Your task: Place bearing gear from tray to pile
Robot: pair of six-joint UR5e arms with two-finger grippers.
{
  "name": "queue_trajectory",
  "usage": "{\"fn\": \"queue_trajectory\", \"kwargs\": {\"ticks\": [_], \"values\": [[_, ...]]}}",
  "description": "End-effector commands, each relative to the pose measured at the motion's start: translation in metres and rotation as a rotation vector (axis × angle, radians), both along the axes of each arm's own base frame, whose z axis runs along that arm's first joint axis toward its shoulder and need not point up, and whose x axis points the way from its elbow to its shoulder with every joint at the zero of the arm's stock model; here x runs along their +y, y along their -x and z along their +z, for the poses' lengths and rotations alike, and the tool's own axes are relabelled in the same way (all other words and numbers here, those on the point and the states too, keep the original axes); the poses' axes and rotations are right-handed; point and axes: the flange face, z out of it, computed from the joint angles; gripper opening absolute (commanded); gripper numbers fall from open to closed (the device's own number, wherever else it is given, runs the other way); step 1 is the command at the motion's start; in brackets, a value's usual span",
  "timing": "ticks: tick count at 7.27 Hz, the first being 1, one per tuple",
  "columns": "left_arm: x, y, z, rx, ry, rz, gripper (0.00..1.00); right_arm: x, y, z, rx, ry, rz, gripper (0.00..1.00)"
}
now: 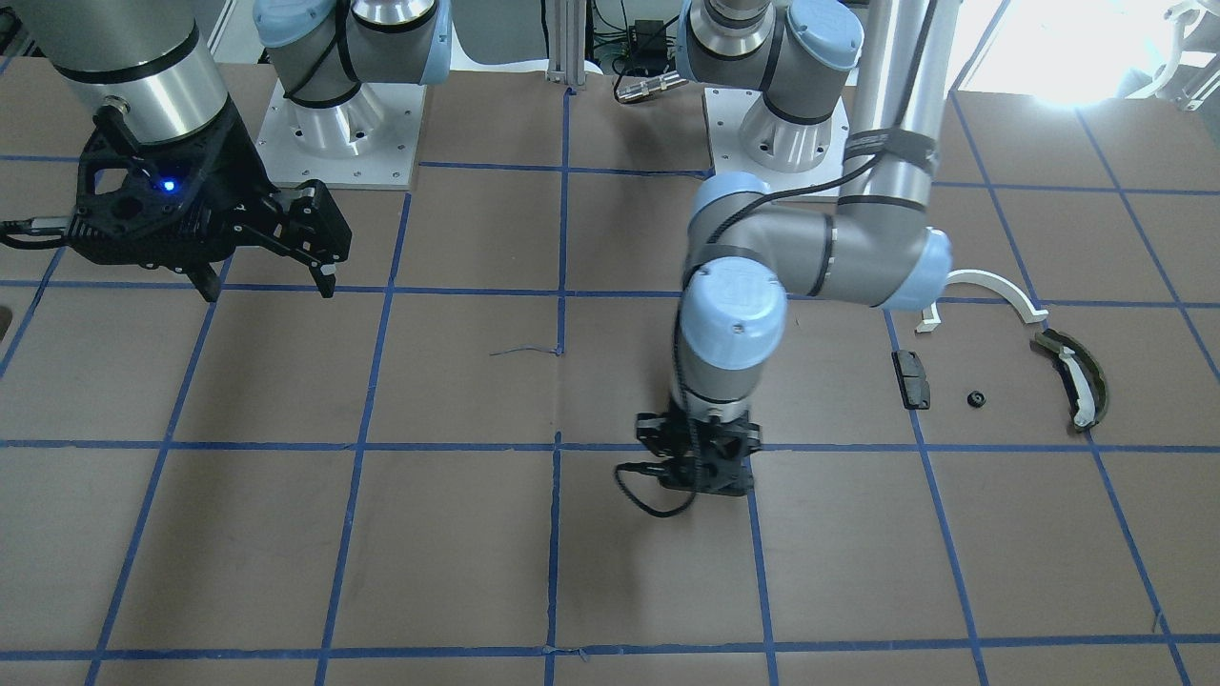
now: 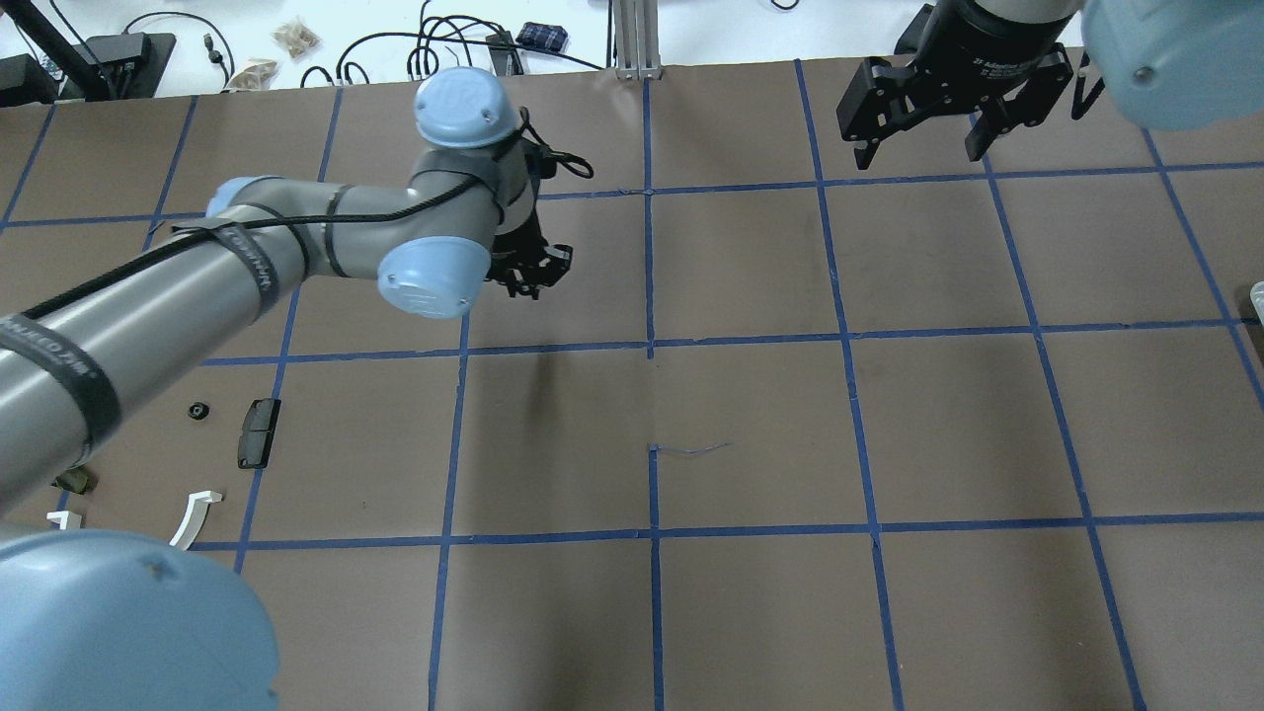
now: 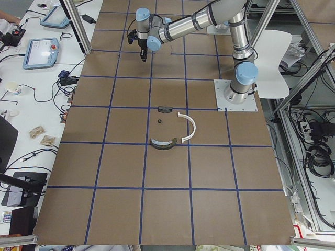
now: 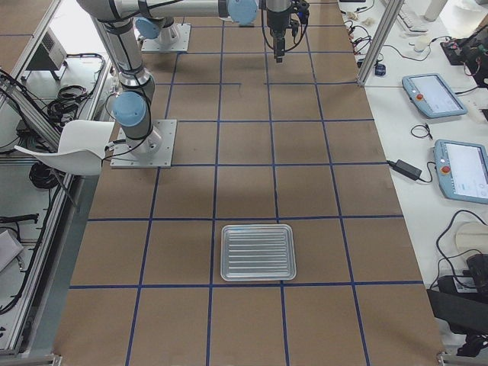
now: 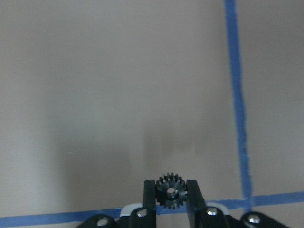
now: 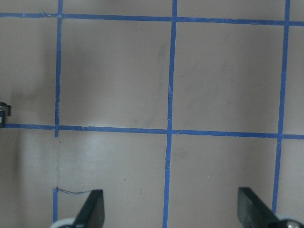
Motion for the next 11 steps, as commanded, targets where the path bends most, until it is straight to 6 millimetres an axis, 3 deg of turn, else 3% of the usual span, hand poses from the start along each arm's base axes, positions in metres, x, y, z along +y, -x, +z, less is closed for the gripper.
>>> {"fn": "queue_trajectory", "kwargs": {"ticks": [1, 2, 5, 6, 7, 9, 11], "values": [[0.002, -0.178, 0.000, -0.005, -0.040, -0.109, 0.06, 0.000, 0.000, 0.001, 0.000, 0.001, 0.000, 1.00], [0.008, -0.241, 0.006, -0.004, -0.038, -0.134, 0.06, 0.000, 0.000, 0.000, 0.000, 0.000, 0.000, 1.00], [0.042, -0.379, -0.007, 0.031, -0.058, -0.161, 0.06, -0.001, 0.001, -0.001, 0.001, 0.000, 0.000, 1.00], [0.042, -0.400, -0.013, 0.034, -0.057, -0.172, 0.06, 0.000, 0.001, 0.000, 0.000, 0.001, 0.000, 1.00], [0.041, -0.405, -0.012, 0.022, -0.041, -0.167, 0.06, -0.001, 0.001, -0.001, 0.002, -0.002, 0.001, 1.00], [0.046, -0.407, -0.029, 0.038, -0.069, -0.175, 0.06, -0.001, 0.002, -0.001, -0.006, 0.001, -0.012, 1.00], [0.058, -0.426, -0.032, 0.030, -0.103, -0.136, 0.07, -0.001, 0.002, 0.001, -0.011, 0.003, -0.008, 1.00]]}}
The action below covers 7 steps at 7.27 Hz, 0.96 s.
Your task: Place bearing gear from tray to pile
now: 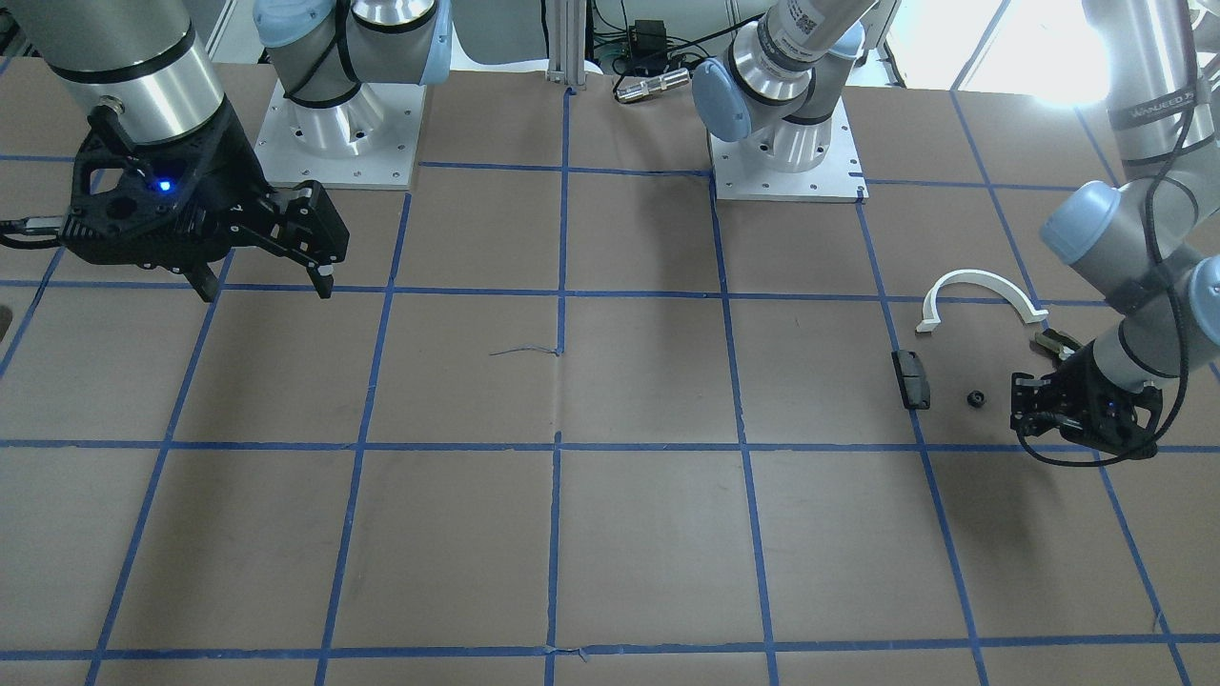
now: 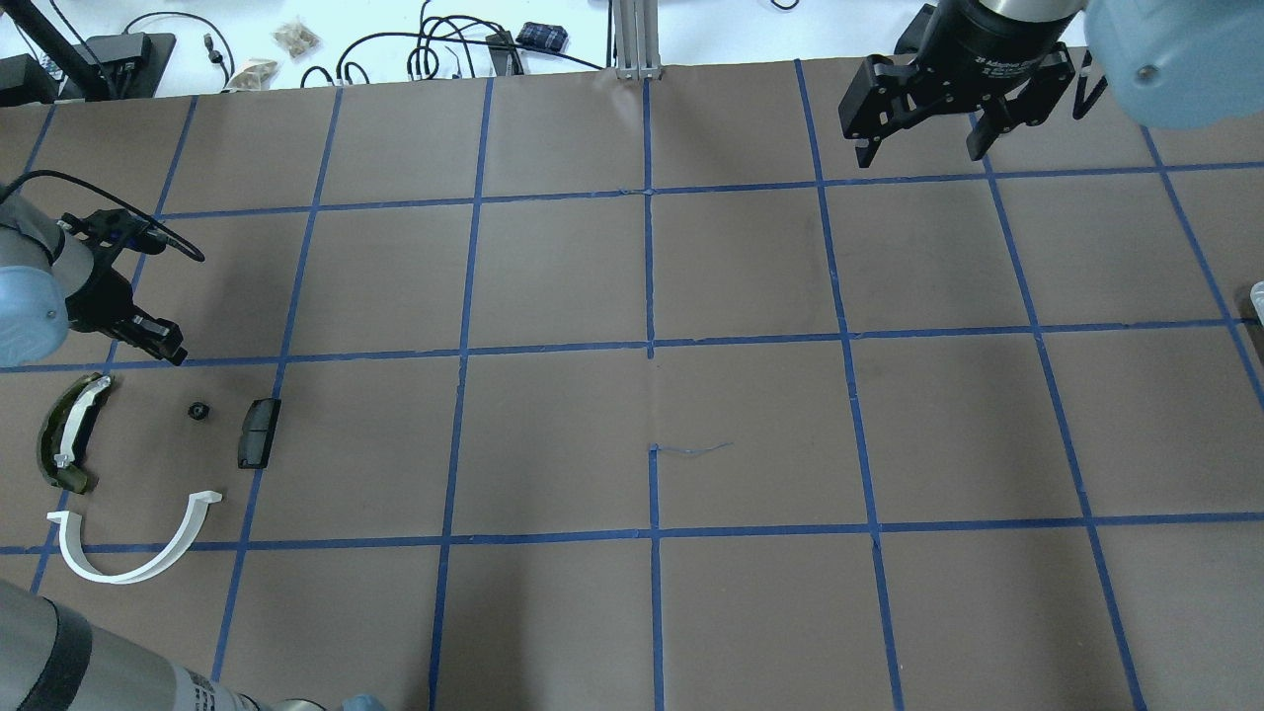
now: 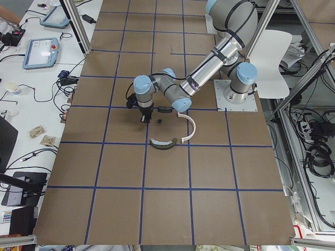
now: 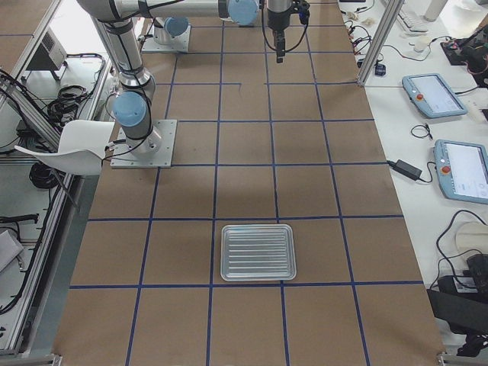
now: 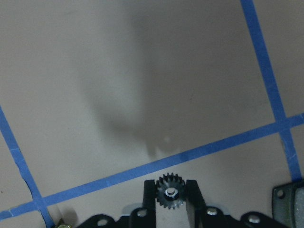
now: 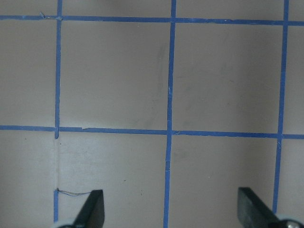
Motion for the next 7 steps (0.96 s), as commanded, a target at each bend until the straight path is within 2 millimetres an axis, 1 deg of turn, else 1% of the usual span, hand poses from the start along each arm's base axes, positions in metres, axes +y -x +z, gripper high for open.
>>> {"fn": "queue_trajectory", "kwargs": {"ticks": [1, 2, 3, 4, 5, 6, 7], "values": [[0.016, -0.016, -0.013, 0.013, -0.036, 0.036, 0.07, 0.000, 0.001, 0.001, 0.000, 0.001, -0.001, 1.00], [0.030, -0.008, -0.027, 0.033, -0.067, 0.039, 0.08, 0.000, 0.001, 0.001, -0.005, 0.002, 0.000, 1.00], [0.044, -0.005, -0.031, 0.040, -0.079, 0.051, 0.09, 0.000, 0.001, 0.001, 0.001, 0.003, 0.001, 1.00], [0.050, -0.004, -0.035, 0.048, -0.085, 0.057, 0.10, 0.000, 0.002, 0.001, 0.003, 0.003, -0.001, 1.00], [0.050, -0.005, -0.034, 0.049, -0.082, 0.059, 0.20, 0.000, 0.002, 0.001, 0.003, 0.003, -0.001, 1.00], [0.050, -0.005, -0.034, 0.050, -0.081, 0.059, 0.47, 0.000, 0.003, 0.002, 0.004, 0.004, -0.001, 1.00], [0.049, -0.005, -0.033, 0.048, -0.079, 0.058, 0.70, -0.002, 0.003, -0.001, 0.003, -0.002, -0.001, 1.00]]}}
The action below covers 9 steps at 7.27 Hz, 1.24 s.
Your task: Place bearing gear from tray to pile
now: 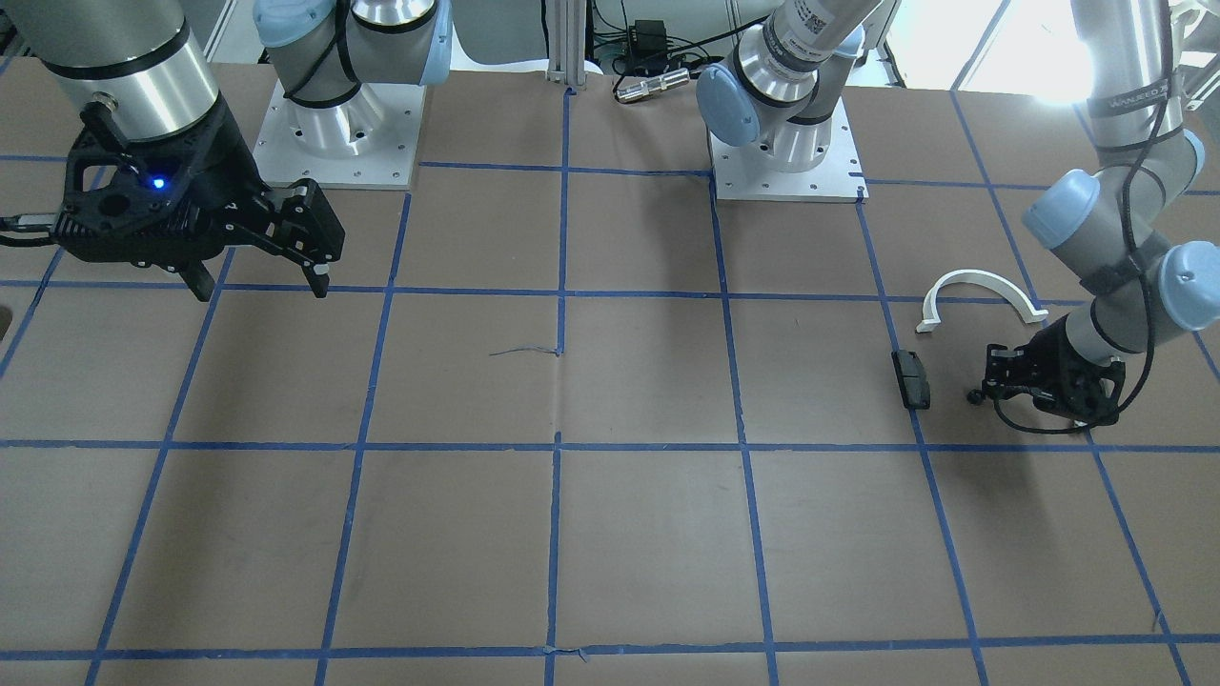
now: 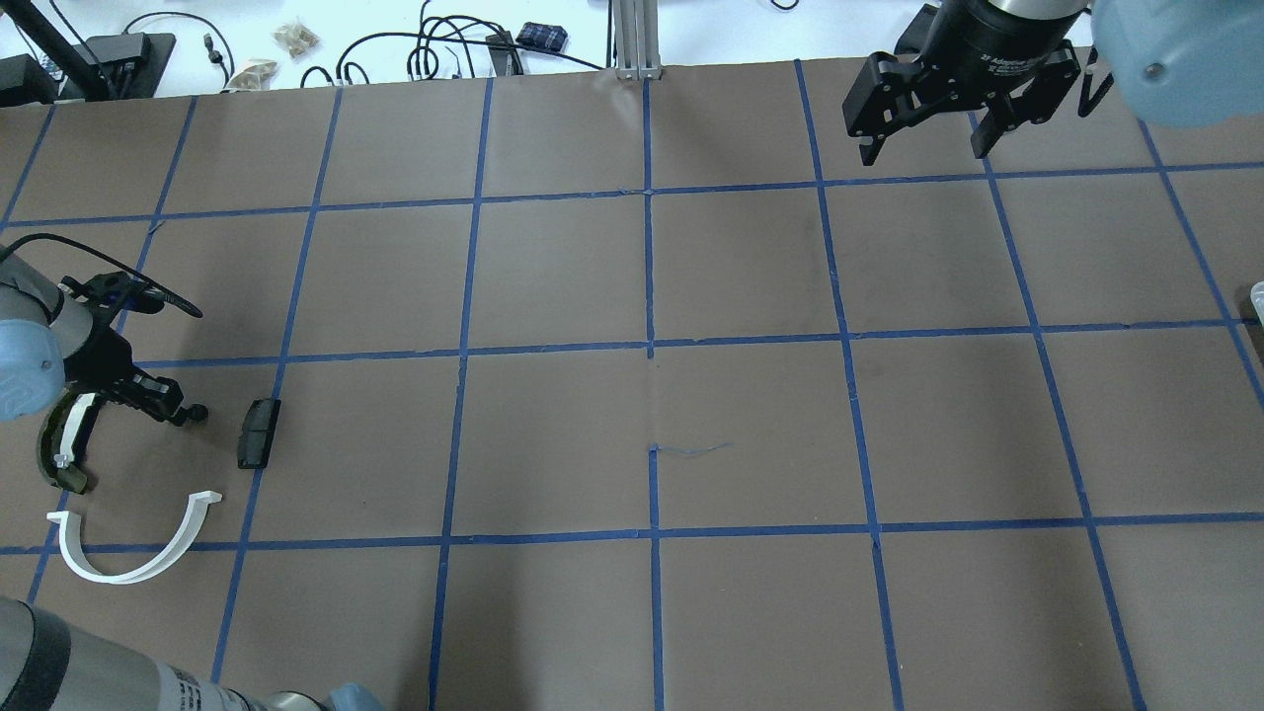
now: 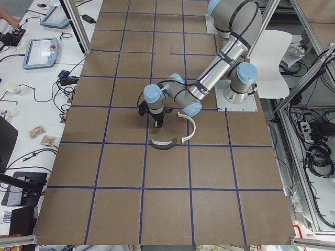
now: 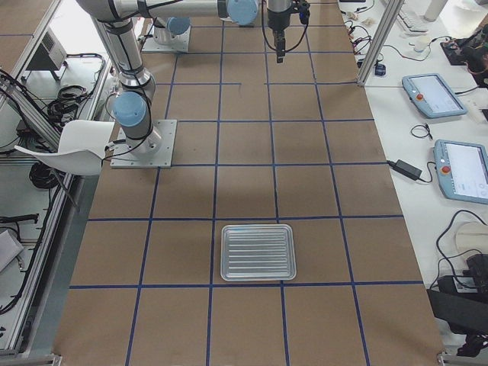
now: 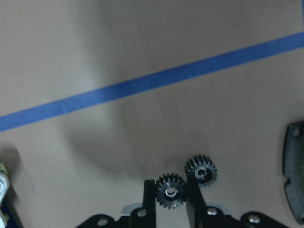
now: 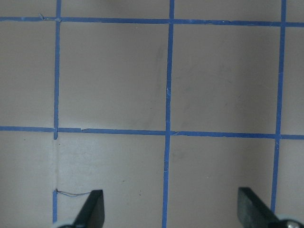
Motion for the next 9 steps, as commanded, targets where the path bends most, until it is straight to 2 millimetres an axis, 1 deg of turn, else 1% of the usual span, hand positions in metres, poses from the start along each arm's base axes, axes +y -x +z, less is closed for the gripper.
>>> {"fn": "queue_trajectory", "kwargs": {"ticks": [1, 2, 3, 4, 5, 6, 7, 8, 9], "values": [[-0.001, 0.000, 0.004, -0.001, 0.001, 0.000, 0.82, -0.002, 0.001, -0.002, 0.000, -0.004, 0.000, 1.00], [-0.001, 0.006, 0.015, -0.006, 0.003, -0.010, 0.89, -0.001, 0.002, -0.001, 0.001, -0.001, -0.002, 1.00], [0.001, 0.015, 0.037, 0.013, -0.022, -0.012, 0.89, 0.000, 0.002, 0.001, 0.003, 0.000, -0.002, 1.00], [-0.003, 0.020, 0.058, 0.028, -0.043, -0.021, 0.89, 0.000, 0.002, 0.000, 0.001, -0.001, -0.002, 1.00], [-0.011, 0.030, 0.080, 0.027, -0.053, -0.028, 0.89, 0.000, 0.002, 0.001, 0.003, 0.000, -0.002, 1.00], [-0.024, 0.056, 0.108, 0.016, -0.061, -0.014, 0.89, 0.000, 0.002, 0.000, 0.001, 0.000, -0.002, 1.00], [-0.042, 0.105, 0.135, -0.011, -0.058, -0.023, 0.89, 0.000, 0.002, 0.001, 0.001, 0.002, -0.002, 1.00], [-0.059, 0.156, 0.163, -0.063, -0.018, -0.052, 0.89, 0.002, 0.002, 0.002, 0.003, 0.002, -0.002, 1.00], [-0.072, 0.191, 0.192, -0.078, 0.050, -0.098, 0.89, 0.002, 0.002, 0.003, 0.003, 0.003, -0.002, 1.00]]}}
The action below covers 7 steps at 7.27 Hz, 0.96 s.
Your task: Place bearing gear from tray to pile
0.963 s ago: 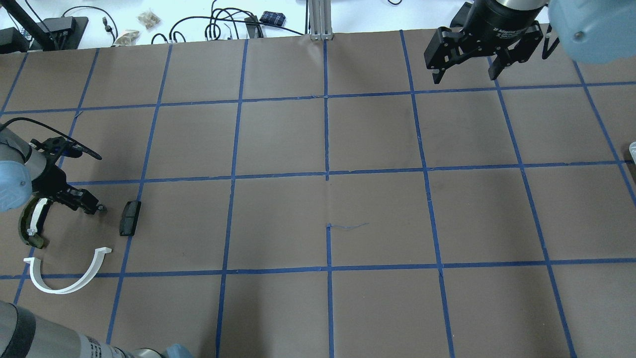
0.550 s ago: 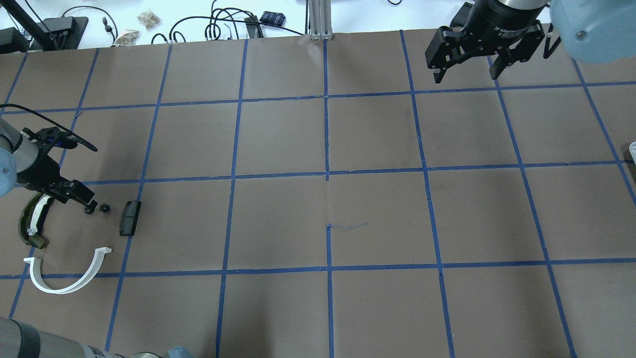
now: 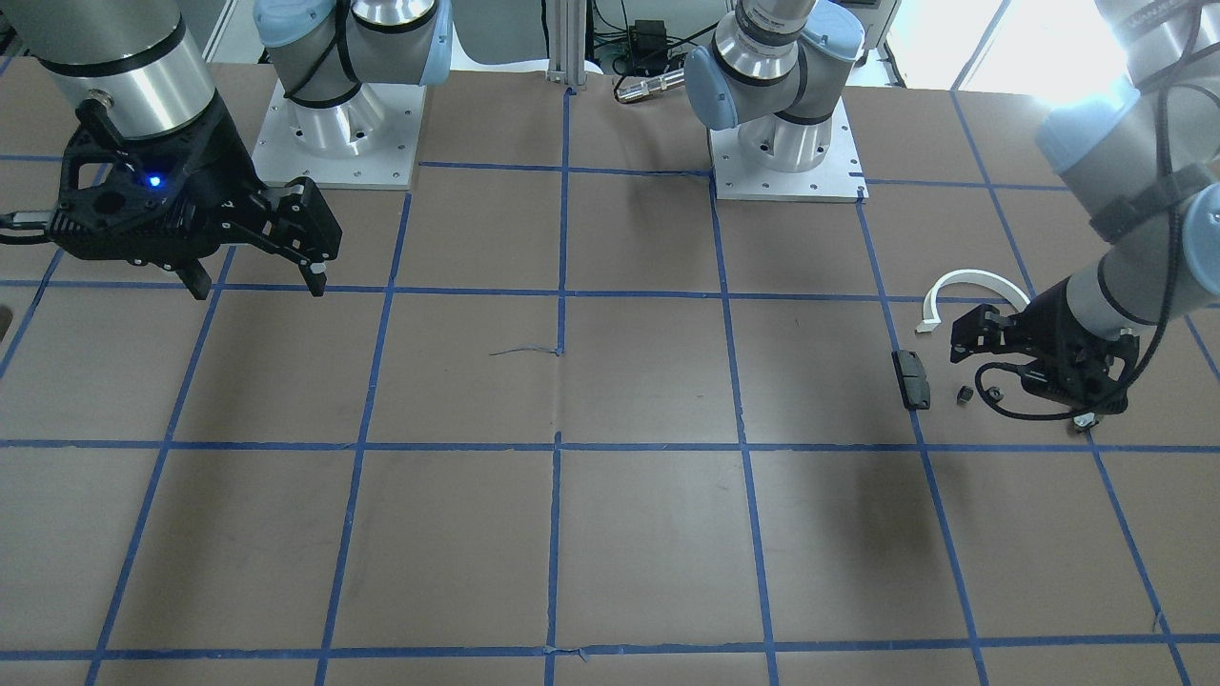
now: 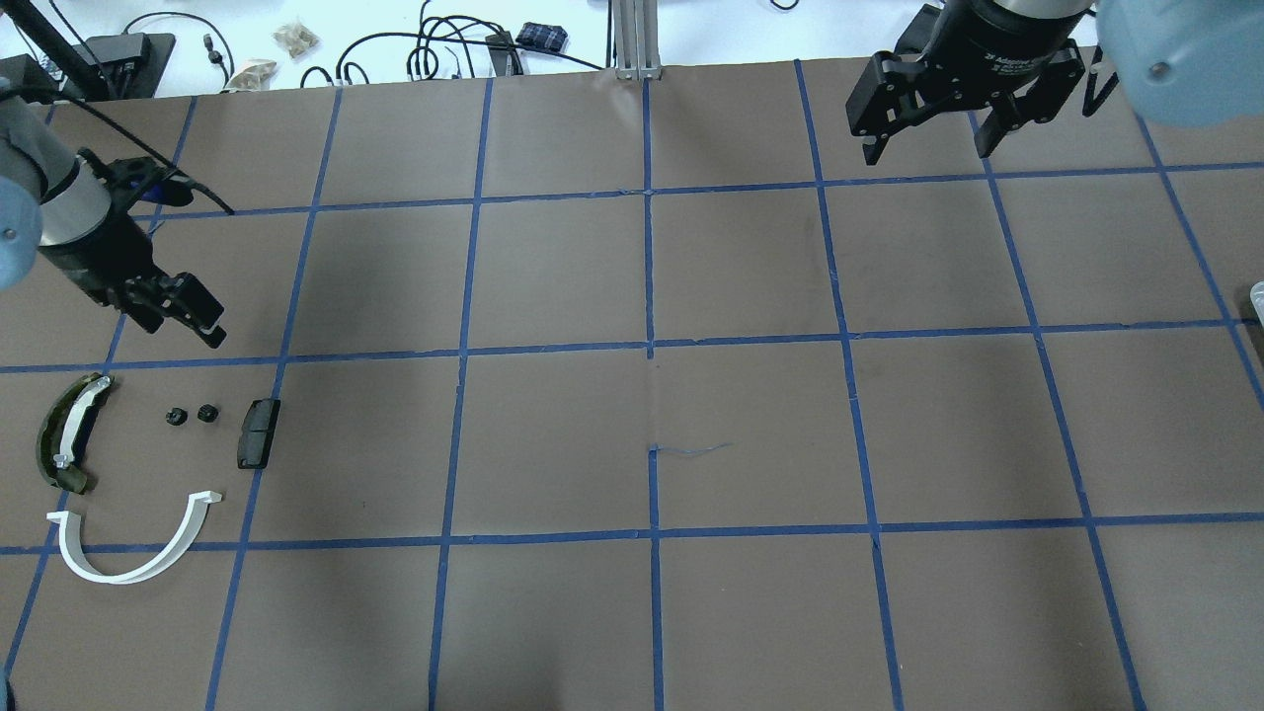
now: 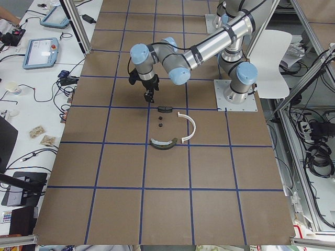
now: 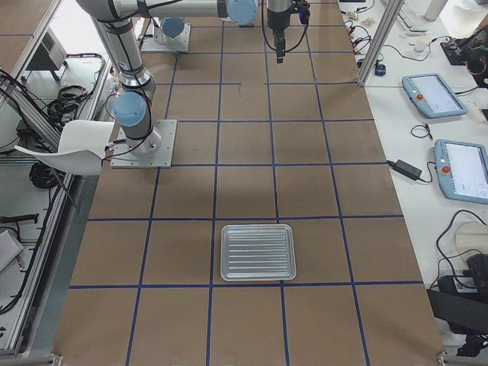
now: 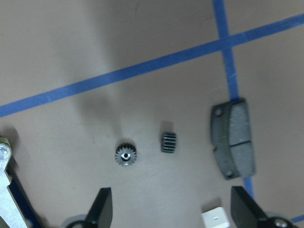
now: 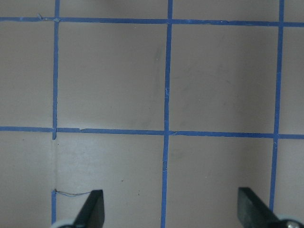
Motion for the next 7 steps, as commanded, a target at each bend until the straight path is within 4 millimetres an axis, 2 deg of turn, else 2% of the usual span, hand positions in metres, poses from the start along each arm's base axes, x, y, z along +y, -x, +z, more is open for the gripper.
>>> {"fn": "queue_trajectory", "kwargs": {"ticks": [1, 3, 4, 5, 6, 7], "values": [[-0.020, 0.088, 0.060, -0.054, 0.113, 0.004, 0.89, 0.001, 0.000, 0.001, 0.002, -0.003, 0.001, 1.00], [-0.005, 0.171, 0.099, -0.065, 0.196, 0.033, 0.88, 0.007, 0.000, 0.008, 0.008, 0.003, 0.002, 1.00], [0.014, 0.192, 0.110, -0.061, 0.193, 0.052, 0.88, 0.007, 0.001, 0.007, 0.010, -0.002, 0.000, 1.00], [0.036, 0.195, 0.126, -0.048, 0.150, 0.081, 0.88, 0.007, 0.001, 0.005, 0.010, -0.003, 0.000, 1.00], [0.039, 0.199, 0.136, -0.049, 0.166, 0.133, 0.92, 0.006, 0.001, 0.004, 0.010, -0.005, 0.000, 1.00], [0.041, 0.219, 0.140, -0.019, 0.176, 0.219, 0.96, 0.005, 0.001, 0.002, 0.010, -0.009, 0.000, 1.00]]}}
